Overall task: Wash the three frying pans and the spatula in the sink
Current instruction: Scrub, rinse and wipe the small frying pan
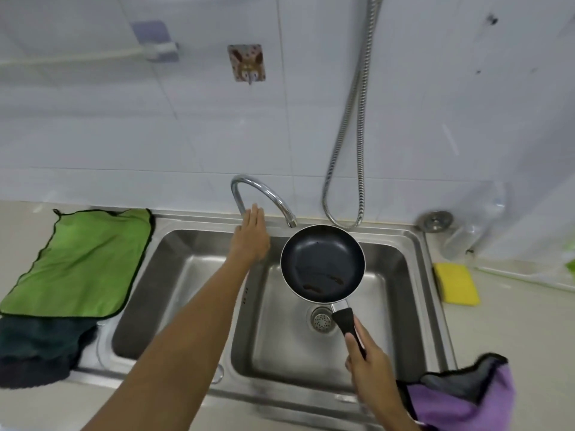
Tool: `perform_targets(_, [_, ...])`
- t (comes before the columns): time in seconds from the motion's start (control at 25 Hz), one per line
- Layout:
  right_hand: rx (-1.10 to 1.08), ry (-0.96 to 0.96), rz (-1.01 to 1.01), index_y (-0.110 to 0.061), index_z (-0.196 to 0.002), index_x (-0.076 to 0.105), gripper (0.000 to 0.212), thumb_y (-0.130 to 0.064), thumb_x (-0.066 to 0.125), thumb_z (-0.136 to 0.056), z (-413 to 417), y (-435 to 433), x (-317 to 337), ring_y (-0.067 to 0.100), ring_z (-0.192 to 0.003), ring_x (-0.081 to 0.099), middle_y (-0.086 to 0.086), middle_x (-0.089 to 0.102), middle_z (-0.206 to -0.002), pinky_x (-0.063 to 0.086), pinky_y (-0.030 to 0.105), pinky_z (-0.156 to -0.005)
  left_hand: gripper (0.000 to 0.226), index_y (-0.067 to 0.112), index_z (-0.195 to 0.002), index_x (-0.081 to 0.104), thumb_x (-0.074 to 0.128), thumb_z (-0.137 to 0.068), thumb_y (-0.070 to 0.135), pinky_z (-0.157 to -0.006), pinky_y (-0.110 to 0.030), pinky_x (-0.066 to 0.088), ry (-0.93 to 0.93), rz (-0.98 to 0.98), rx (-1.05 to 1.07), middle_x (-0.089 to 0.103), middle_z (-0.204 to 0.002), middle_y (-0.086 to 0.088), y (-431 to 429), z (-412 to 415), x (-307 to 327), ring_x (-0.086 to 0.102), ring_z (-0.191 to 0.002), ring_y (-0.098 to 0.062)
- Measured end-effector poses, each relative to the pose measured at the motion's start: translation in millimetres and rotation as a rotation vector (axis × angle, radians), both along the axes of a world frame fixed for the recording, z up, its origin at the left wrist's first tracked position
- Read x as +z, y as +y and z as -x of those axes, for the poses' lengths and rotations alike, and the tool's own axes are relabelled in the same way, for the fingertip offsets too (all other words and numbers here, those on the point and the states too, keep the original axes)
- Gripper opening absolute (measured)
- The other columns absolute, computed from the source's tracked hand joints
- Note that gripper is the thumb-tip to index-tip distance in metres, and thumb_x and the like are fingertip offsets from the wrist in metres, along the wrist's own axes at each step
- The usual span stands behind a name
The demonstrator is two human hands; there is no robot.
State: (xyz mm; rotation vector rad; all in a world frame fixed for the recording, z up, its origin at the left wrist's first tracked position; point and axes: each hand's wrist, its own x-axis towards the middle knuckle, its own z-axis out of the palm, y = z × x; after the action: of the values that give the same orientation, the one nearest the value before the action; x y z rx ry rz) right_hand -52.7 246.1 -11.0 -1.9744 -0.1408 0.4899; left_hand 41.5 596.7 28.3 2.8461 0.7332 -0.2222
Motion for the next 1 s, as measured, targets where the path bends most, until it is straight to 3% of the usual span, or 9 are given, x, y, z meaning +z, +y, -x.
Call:
perform_targets(0.24, [0.058, -0.032, 0.064, -0.048, -0.147, 0.044, 0.045, -0.037, 0.05, -0.103, -9, 0, -5, 0.006, -0.049, 0.049, -0.007, 0.052, -0.052, 0.042, 0.023, -0.055, 0.056, 0.001, -0.15, 0.037, 0.049, -0.095, 0.006, -0.11, -0.049, 0.039, -0.218, 0.065, 0.155, 0.037, -0.158, -0.016, -9, 29, -34, 0.041, -0.144, -0.037])
perform_targets(0.4, [0.084, 0.003, 0.091, -0.045, -0.147, 0.045, 0.044, -0.033, 0.049, -0.104, -11, 8, 0, 0.006, -0.049, 0.052, -0.01, 0.055, -0.051, 0.041, 0.014, -0.052, 0.08, 0.007, -0.164, 0.008, 0.051, -0.095, 0.009, -0.117, -0.054, 0.033, 0.018, 0.178, 0.187, 0.014, -0.171, -0.011, -34, 89, -71, 0.021, -0.157, -0.031])
perform_targets(0.6, [0.098, 0.038, 0.091, -0.045, -0.148, 0.044, 0.045, -0.033, 0.049, -0.105, -14, 10, 0, 0.004, -0.049, 0.053, -0.012, 0.056, -0.052, 0.043, 0.013, -0.054, 0.068, 0.007, -0.163, 0.019, 0.048, -0.101, 0.009, -0.123, -0.051, 0.029, -0.195, 0.515, 0.404, 0.027, -0.168, -0.014, -42, 72, -73, 0.03, -0.153, -0.034])
perform_targets(0.68, [0.1, 0.048, 0.086, -0.044, -0.149, 0.043, 0.046, -0.035, 0.048, -0.105, -15, 10, -2, 0.003, -0.049, 0.053, -0.012, 0.056, -0.052, 0.043, 0.014, -0.054, 0.051, 0.008, -0.147, 0.045, 0.048, -0.096, 0.01, -0.113, -0.051, 0.043, -0.295, 0.66, 0.527, 0.055, -0.147, -0.016, -35, 66, -73, 0.052, -0.134, -0.04])
perform_targets(0.72, [0.1, 0.051, 0.087, -0.045, -0.149, 0.042, 0.046, -0.036, 0.048, -0.105, -15, 10, -3, 0.003, -0.049, 0.053, -0.013, 0.056, -0.052, 0.043, 0.015, -0.054, 0.037, 0.009, -0.125, 0.057, 0.047, -0.09, 0.013, -0.098, -0.051, 0.05, -0.335, 0.721, 0.613, 0.066, -0.123, -0.015, -31, 63, -70, 0.061, -0.116, -0.043])
perform_targets(0.8, [0.098, 0.058, 0.089, -0.046, -0.149, 0.042, 0.046, -0.037, 0.048, -0.105, -16, 8, -5, 0.004, -0.049, 0.052, -0.011, 0.056, -0.053, 0.044, 0.018, -0.055, 0.011, 0.011, -0.081, 0.054, 0.043, -0.079, 0.01, -0.063, -0.039, 0.043, -0.458, 0.829, 0.798, 0.056, -0.078, -0.007, -27, 55, -59, 0.051, -0.078, -0.035])
perform_targets(0.84, [0.09, 0.061, 0.085, -0.046, -0.149, 0.042, 0.045, -0.037, 0.048, -0.105, -16, 8, -6, 0.004, -0.049, 0.052, -0.01, 0.055, -0.052, 0.044, 0.02, -0.055, 0.013, 0.012, -0.072, 0.05, 0.042, -0.08, 0.004, -0.056, -0.032, 0.033, -0.522, 0.879, 0.852, 0.048, -0.07, -0.004, -26, 50, -53, 0.043, -0.072, -0.029])
perform_targets(0.92, [0.081, 0.061, 0.075, -0.047, -0.148, 0.042, 0.045, -0.036, 0.047, -0.105, -18, 8, -9, 0.004, -0.048, 0.051, -0.008, 0.053, -0.051, 0.044, 0.022, -0.054, 0.024, 0.01, -0.078, 0.056, 0.042, -0.085, -0.006, -0.054, -0.029, 0.029, -0.629, 0.874, 0.853, 0.048, -0.069, 0.0, -25, 40, -40, 0.04, -0.065, -0.022])
perform_targets(1.0, [0.081, 0.057, 0.068, -0.047, -0.148, 0.042, 0.045, -0.036, 0.047, -0.105, -19, 8, -10, 0.004, -0.048, 0.05, -0.008, 0.051, -0.051, 0.044, 0.022, -0.055, 0.025, 0.009, -0.096, 0.064, 0.045, -0.09, -0.005, -0.063, -0.027, 0.04, -0.685, 0.846, 0.723, 0.064, -0.084, -0.001, -20, 22, -26, 0.055, -0.073, -0.018])
